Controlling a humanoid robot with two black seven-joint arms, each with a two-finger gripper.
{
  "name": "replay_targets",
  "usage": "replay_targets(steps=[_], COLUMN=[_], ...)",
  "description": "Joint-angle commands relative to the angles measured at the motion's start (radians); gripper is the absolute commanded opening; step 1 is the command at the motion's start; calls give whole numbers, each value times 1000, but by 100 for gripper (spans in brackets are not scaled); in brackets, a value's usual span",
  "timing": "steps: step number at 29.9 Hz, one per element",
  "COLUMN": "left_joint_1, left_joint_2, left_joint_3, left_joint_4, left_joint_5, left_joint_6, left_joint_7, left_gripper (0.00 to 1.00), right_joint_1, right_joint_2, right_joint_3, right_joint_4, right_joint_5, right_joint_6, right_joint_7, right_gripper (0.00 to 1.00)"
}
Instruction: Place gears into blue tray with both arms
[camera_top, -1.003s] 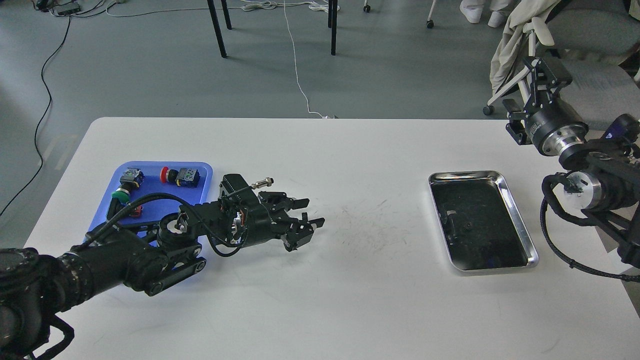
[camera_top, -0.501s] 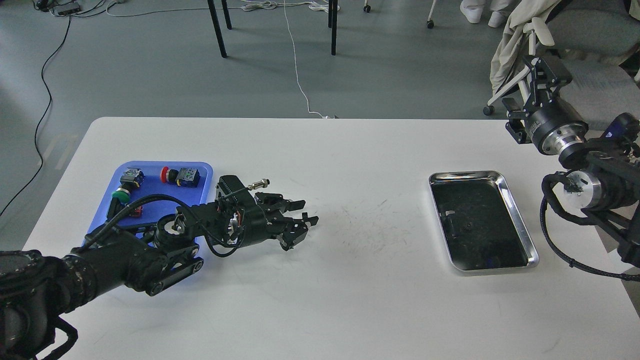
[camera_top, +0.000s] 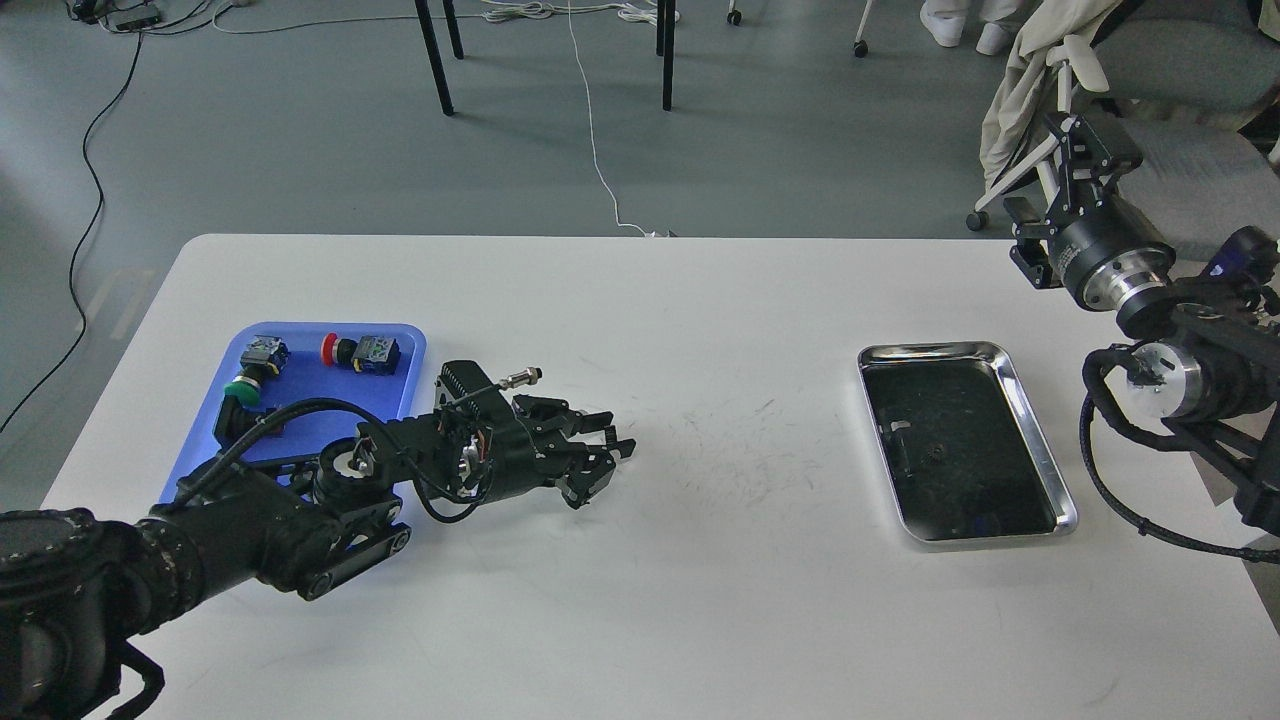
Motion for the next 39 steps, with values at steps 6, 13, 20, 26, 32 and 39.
replay_targets(steps=[6, 13, 20, 26, 32, 39], left_joint_1=[2, 2, 0, -11, -53, -107], left_joint_2=[-3, -21, -7, 3, 66, 183], left_joint_3=[2, 32, 32, 31, 26, 22], left_joint_4=[23, 25, 9, 8, -14, -125], left_joint_5=[0, 0, -5, -8, -12, -14], left_joint_6=[0, 0, 0, -3, -18, -60], left_joint_7=[0, 0, 0, 0, 0, 0], left_gripper=[29, 21, 13, 11, 11, 11], right_joint_1=[1, 1, 0, -3, -5, -11], right_joint_2=[-2, -3, -2, -2, -2, 0], right_joint_3=[0, 0, 0, -3, -3, -3], right_joint_4=[6, 9, 8, 6, 3, 1], right_joint_5=[-2, -4, -5, -5, -5, -5], right_joint_6=[0, 0, 0, 1, 3, 3], right_joint_7=[0, 0, 0, 0, 0, 1], right_gripper=[98, 98, 98, 98, 98, 98])
